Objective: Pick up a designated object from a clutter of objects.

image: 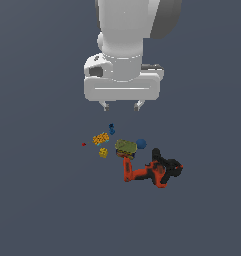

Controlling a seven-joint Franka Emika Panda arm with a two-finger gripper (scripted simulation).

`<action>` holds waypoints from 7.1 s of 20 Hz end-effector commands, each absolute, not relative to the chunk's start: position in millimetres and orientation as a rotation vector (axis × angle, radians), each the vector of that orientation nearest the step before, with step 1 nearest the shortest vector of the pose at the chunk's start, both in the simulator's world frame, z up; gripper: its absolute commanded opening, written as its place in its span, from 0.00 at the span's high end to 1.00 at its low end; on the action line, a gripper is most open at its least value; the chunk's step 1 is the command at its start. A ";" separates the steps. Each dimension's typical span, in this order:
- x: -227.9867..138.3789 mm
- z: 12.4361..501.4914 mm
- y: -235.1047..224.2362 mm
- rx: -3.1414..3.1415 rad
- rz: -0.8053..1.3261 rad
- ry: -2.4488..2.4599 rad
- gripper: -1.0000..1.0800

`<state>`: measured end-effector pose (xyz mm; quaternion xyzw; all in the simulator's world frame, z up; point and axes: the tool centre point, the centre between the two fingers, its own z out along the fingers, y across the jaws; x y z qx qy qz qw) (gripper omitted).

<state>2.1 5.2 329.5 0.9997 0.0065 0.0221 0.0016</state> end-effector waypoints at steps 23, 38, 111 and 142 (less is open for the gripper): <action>7.4 326.5 -10.0 3.166 0.092 -0.050 0.04; -5.2 198.8 -51.1 3.134 0.020 -0.774 0.04; -53.2 97.3 -155.2 2.675 -0.001 -1.644 1.00; 32.3 345.8 -232.9 2.678 0.000 -1.640 1.00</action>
